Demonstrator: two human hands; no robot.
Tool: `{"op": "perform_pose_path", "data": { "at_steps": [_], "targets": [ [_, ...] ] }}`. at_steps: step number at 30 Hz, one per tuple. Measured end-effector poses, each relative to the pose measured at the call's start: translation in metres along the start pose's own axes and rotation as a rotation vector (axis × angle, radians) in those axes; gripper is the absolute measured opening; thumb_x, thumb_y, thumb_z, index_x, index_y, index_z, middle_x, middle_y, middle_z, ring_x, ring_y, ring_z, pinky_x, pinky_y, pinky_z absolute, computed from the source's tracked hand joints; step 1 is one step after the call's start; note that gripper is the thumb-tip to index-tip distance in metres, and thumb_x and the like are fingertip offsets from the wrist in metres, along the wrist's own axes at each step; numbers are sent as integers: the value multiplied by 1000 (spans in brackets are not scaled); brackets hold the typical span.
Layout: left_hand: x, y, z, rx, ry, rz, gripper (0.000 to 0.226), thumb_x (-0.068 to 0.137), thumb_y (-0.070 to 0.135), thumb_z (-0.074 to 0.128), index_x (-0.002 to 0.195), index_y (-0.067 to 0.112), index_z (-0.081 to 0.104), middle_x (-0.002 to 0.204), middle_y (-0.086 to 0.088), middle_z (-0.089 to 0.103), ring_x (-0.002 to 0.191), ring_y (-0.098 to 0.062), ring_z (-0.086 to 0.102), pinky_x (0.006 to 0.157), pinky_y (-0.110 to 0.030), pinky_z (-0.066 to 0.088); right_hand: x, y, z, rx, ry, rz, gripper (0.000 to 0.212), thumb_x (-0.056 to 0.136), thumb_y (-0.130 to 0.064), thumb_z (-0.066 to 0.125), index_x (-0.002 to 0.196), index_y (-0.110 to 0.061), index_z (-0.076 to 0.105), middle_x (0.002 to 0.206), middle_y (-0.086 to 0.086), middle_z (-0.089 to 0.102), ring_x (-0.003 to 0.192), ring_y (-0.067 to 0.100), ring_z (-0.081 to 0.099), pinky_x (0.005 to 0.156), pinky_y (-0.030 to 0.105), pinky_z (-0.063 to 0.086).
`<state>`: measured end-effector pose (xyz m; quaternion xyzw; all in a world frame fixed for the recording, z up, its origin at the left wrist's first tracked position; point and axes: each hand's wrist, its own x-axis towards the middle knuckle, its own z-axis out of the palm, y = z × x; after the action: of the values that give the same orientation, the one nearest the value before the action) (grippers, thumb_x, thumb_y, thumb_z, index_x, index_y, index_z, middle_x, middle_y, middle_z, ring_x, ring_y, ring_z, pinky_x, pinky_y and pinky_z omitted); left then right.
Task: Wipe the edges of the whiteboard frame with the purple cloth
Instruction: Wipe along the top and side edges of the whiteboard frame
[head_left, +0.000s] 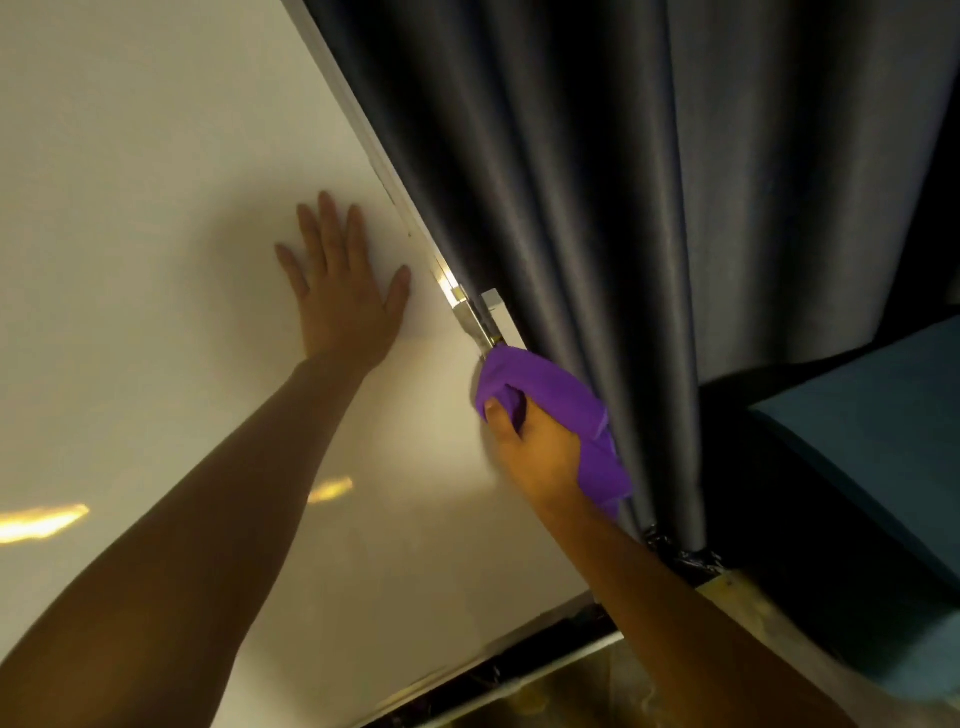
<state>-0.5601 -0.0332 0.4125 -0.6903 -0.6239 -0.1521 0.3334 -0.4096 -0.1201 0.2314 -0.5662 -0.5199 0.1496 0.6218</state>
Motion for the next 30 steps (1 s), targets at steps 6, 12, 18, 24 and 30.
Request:
{"op": "perform_pose_path", "data": {
  "at_steps": [6,12,18,24,30],
  "targets": [
    [-3,2,-1,11,1,39,78,103,58,24,164,14,4,172,-16,-2,159,-38,-3,126,-63,7,6,18,-17,80,62,64,29,87,-36,71,108,-16,64,90,0,70,79,17,68,68,28,57],
    [-1,-2,-5,21,-28,76,78,102,58,24,164,15,3,172,-14,-5,159,-37,-5,126,-63,8,79,-4,-46,436,167,168,13,87,-37,64,83,-25,62,75,-12,64,69,6,62,65,26,55],
    [0,1,-2,26,-16,43,79,102,60,23,164,16,2,173,-14,-5,159,-37,-5,126,-62,8,128,-36,-16,547,-61,309,15,95,-10,57,83,-1,62,83,17,66,81,31,64,79,54,56],
    [4,-8,9,22,-7,40,82,99,62,21,164,14,6,172,-16,-1,159,-38,-2,126,-64,8,96,-34,4,484,-311,96,49,90,-55,57,135,-37,48,126,-5,60,106,16,62,86,37,58],
    [2,-12,13,28,46,39,82,101,63,26,164,13,8,172,-17,2,159,-39,0,126,-63,6,90,-21,11,421,-328,99,55,95,-49,48,145,-26,40,137,0,55,118,19,58,95,40,54]
  ]
}}
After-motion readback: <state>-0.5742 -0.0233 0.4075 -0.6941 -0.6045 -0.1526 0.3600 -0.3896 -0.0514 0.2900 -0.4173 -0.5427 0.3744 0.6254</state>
